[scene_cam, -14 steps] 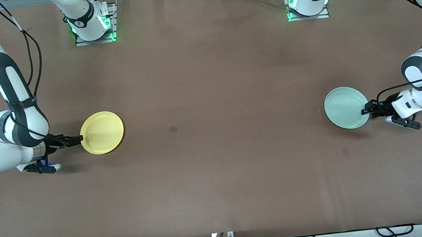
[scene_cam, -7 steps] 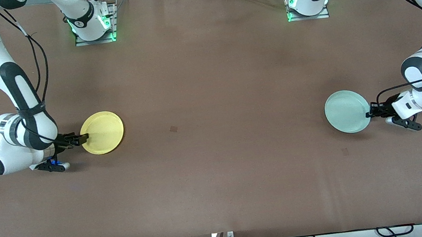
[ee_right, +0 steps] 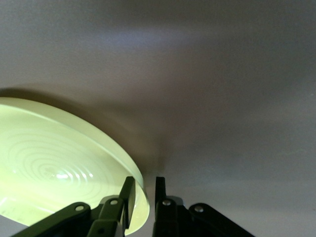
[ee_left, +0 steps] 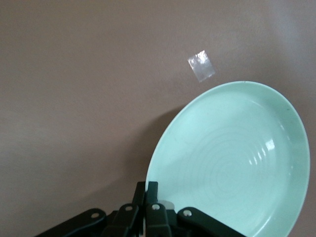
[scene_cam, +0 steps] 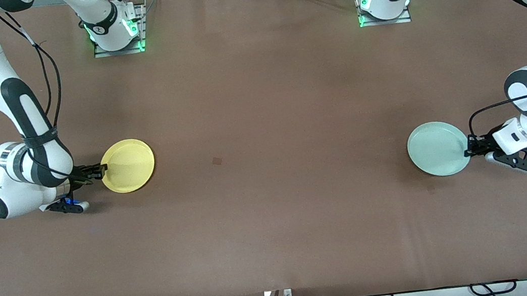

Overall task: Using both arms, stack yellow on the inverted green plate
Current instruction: 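Grasp the yellow plate rim with the right gripper while the left gripper grasps the green, then lift the green plate with the left gripper and flip it upside down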

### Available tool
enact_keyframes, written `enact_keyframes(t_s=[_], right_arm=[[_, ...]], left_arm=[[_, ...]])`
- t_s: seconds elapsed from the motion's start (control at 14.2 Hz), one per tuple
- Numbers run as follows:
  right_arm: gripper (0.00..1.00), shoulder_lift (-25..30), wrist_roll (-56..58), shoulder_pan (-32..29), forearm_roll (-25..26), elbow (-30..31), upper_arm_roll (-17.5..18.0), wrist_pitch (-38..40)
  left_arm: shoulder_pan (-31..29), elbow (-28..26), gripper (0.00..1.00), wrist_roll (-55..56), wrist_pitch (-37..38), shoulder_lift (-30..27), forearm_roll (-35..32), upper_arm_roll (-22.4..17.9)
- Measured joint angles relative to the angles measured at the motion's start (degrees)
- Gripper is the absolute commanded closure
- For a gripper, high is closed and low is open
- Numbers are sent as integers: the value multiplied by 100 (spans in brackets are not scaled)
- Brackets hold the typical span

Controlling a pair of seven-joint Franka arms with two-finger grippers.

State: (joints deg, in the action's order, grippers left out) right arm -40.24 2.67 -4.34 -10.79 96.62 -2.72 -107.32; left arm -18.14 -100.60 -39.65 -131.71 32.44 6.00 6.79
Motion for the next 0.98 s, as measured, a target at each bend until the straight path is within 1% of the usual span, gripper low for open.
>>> enact_keyframes(t_s=[0.07,0.28,0.42,0.56,0.77,0.91,0.98], right_arm=[[100,0,2,1,0,0,6,5],[100,33,32,4,-17,-13,33,85],[100,33,49,4,-17,-29,35,84],[100,39,54,13,-17,-167,53,169],[100,92,53,56,-18,-811,69,893],[100,134,54,79,-18,-1320,71,1366],[100,159,54,93,-18,-1502,74,1481]], left_arm=[[75,66,99,205,81,-143,-323,21],[403,317,99,566,533,-501,-873,64],[695,529,99,983,832,-583,-1392,79],[1127,721,99,1703,1187,-584,-1921,96],[1996,928,99,3073,1783,-582,-2841,128],[2678,964,99,4074,2198,-575,-3505,144],[3025,964,99,4531,2357,-557,-3861,152]])
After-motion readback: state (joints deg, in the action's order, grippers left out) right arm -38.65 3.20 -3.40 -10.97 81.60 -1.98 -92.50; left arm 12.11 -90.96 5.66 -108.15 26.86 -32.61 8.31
